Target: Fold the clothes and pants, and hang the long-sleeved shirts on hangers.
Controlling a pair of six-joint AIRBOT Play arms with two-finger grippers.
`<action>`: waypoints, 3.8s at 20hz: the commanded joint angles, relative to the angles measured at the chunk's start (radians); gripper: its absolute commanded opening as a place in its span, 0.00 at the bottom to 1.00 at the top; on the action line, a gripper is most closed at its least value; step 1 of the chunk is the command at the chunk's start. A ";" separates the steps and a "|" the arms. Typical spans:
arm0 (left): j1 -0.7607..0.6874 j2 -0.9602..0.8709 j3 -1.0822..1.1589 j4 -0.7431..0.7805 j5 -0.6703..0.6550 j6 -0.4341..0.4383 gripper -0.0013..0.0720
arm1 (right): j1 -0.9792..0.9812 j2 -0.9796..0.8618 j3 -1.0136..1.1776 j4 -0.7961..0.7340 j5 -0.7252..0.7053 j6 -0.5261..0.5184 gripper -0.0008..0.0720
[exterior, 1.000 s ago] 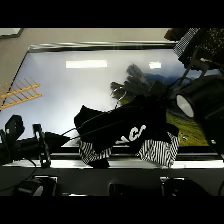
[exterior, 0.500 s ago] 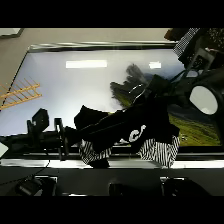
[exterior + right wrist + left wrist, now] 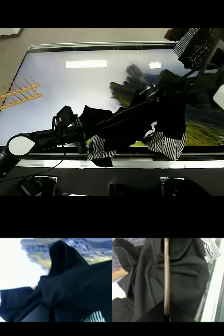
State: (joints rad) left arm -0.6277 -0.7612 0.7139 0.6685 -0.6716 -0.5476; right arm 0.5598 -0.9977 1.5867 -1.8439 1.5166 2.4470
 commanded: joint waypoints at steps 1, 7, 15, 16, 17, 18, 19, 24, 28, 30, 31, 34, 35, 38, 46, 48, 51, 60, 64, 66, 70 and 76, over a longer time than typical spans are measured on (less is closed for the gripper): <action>-0.001 -0.010 0.002 -0.007 0.003 -0.039 0.04 | -0.001 0.028 0.016 -0.145 0.061 -0.032 0.05; 0.001 -0.017 0.003 -0.006 -0.128 -0.092 0.04 | -0.001 0.059 0.022 -0.168 0.019 -0.058 0.05; -0.005 -0.050 0.003 -0.096 -0.052 -0.031 0.04 | -0.001 0.040 0.021 -0.095 0.016 -0.111 0.05; -0.006 -0.051 0.003 -0.135 -0.034 -0.023 0.04 | -0.001 0.025 0.021 -0.085 0.004 -0.112 0.05; -0.006 -0.053 0.003 -0.150 -0.025 -0.023 0.04 | -0.001 0.013 0.021 -0.047 -0.024 -0.122 0.05; -0.010 -0.057 0.003 -0.150 -0.016 -0.023 0.04 | 0.000 0.005 0.021 -0.006 -0.052 -0.137 0.05; -0.016 -0.061 0.003 -0.154 0.000 -0.023 0.04 | -0.001 -0.001 0.021 0.024 -0.072 -0.141 0.05; -0.058 -0.089 0.003 -0.200 0.056 0.003 0.04 | -0.001 -0.003 0.021 0.030 -0.079 -0.163 0.05; -0.085 -0.095 0.004 -0.225 0.117 0.003 0.04 | 0.000 -0.003 0.021 0.069 -0.095 -0.175 0.05; -0.089 -0.095 0.004 -0.225 0.123 0.003 0.04 | -0.001 -0.003 0.021 0.093 -0.106 -0.190 0.05; -0.091 -0.097 0.005 -0.225 0.123 0.003 0.04 | -0.001 -0.003 0.021 0.100 -0.107 -0.198 0.05; -0.097 -0.099 0.006 -0.229 0.124 0.002 0.04 | -0.001 -0.003 0.021 0.131 -0.117 -0.224 0.05; -0.097 -0.101 0.006 -0.229 0.129 0.002 0.04 | -0.001 -0.003 0.021 0.150 -0.120 -0.235 0.05; -0.099 -0.101 0.006 -0.236 0.176 0.003 0.04 | -0.001 -0.003 0.021 0.187 -0.119 -0.260 0.05; -0.099 -0.101 0.006 -0.252 0.199 0.037 0.04 | -0.001 -0.003 0.021 0.188 -0.064 -0.301 0.39; -0.099 -0.101 0.006 -0.309 0.213 0.093 0.04 | -0.001 -0.002 0.021 0.194 -0.028 -0.327 0.52; -0.099 -0.101 0.006 -0.344 0.229 0.122 0.04 | -0.001 0.010 0.021 0.192 -0.009 -0.339 0.52; -0.099 -0.101 0.006 -0.344 0.229 0.129 0.04 | -0.002 0.127 0.022 -0.200 -0.002 -0.139 0.70; -0.099 -0.101 0.006 -0.344 0.228 0.129 0.04 | -0.195 0.097 0.022 -0.150 0.045 -0.076 0.72; -0.099 -0.101 0.006 -0.344 0.228 0.129 0.04 | -0.416 0.061 0.022 0.212 0.043 -0.259 0.92; -0.099 -0.101 0.005 -0.344 0.228 0.129 0.04 | -0.689 0.050 0.022 0.682 0.021 -1.160 0.88; -0.099 -0.101 0.005 -0.344 0.228 0.129 0.04 | -0.692 -0.030 0.021 0.743 0.104 -1.962 0.87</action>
State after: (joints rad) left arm -0.7265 -0.8619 0.7185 0.3237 -0.4435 -0.4191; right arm -0.1081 -0.9813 1.6081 -1.2057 1.5898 0.8772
